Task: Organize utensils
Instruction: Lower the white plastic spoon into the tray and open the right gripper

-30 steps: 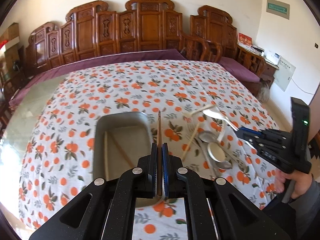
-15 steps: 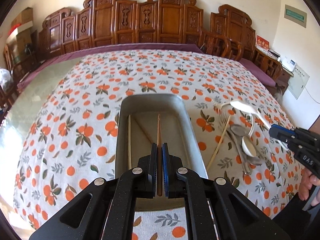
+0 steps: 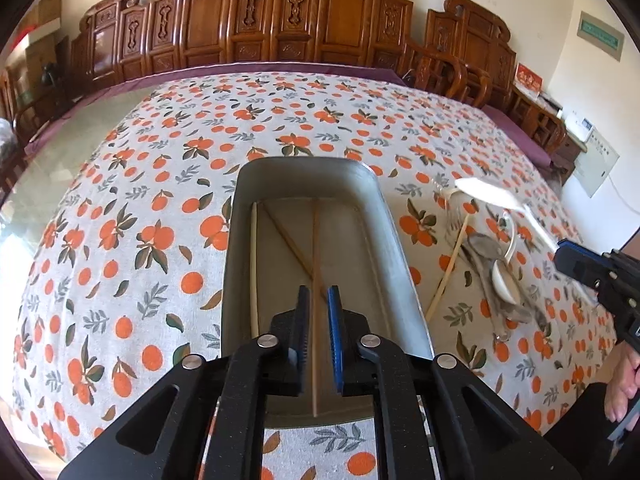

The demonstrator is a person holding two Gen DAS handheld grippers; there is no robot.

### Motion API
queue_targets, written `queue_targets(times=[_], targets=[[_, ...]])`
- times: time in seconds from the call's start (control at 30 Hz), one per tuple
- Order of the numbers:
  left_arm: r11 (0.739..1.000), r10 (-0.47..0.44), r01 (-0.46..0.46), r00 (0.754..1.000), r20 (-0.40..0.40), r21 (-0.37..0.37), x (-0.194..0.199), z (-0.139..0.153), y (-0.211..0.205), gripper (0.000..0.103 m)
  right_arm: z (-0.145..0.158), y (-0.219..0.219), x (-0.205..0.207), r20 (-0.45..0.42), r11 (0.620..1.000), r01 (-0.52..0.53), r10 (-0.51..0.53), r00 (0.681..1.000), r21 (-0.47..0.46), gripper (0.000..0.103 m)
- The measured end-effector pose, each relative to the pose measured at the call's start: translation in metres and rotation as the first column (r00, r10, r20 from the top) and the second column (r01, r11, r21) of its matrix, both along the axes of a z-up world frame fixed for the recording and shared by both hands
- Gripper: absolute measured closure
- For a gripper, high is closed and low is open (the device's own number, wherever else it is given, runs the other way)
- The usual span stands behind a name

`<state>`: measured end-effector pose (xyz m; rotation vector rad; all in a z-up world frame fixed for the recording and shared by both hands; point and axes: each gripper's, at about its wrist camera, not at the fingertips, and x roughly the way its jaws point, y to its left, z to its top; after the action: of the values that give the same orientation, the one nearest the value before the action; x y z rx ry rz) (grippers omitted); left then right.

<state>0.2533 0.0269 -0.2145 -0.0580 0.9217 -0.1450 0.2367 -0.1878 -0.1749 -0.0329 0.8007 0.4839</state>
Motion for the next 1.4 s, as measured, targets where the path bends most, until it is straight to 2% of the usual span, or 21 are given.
queue_targets(times=[0.2,0.4,0.63,0.9,1.1,1.2,1.4], targets=[[1.0,0.008,-0.007,1.0,0.024,-0.027,-0.004,0.011,0.013,0.084,0.008,0.028,0.002,-0.002,0.999,-0.029,0.029,1.0,-0.014,0.091],[0.999,0.027,-0.025,0.998,0.056,-0.022,-0.011,0.022,0.033,0.083,0.007,0.064,0.011,-0.016,0.998,-0.058,0.057,0.998,-0.022,0.091],[0.997,0.066,-0.068,0.994,0.085,0.022,-0.013,0.026,0.054,0.078,-0.01,0.105,0.033,-0.065,0.997,-0.066,0.063,0.996,-0.049,0.091],[0.995,0.101,-0.103,0.992,0.08,0.016,-0.011,0.025,0.07,0.078,-0.035,0.146,0.055,-0.101,0.985,-0.076,0.061,0.993,-0.152,0.091],[0.994,0.109,-0.111,0.991,0.081,0.015,-0.011,0.025,0.073,0.078,-0.047,0.156,0.067,-0.103,0.978,-0.032,0.011,0.995,-0.206,0.091],[0.993,0.113,-0.114,0.991,0.078,0.014,-0.01,0.024,0.074,0.078,-0.05,0.155,0.071,-0.113,0.98,-0.007,-0.016,0.993,-0.197,0.091],[0.993,0.115,-0.116,0.99,0.078,0.013,-0.01,0.023,0.075,0.078,-0.05,0.154,0.069,-0.159,0.996,-0.038,0.024,0.987,-0.085,0.089]])
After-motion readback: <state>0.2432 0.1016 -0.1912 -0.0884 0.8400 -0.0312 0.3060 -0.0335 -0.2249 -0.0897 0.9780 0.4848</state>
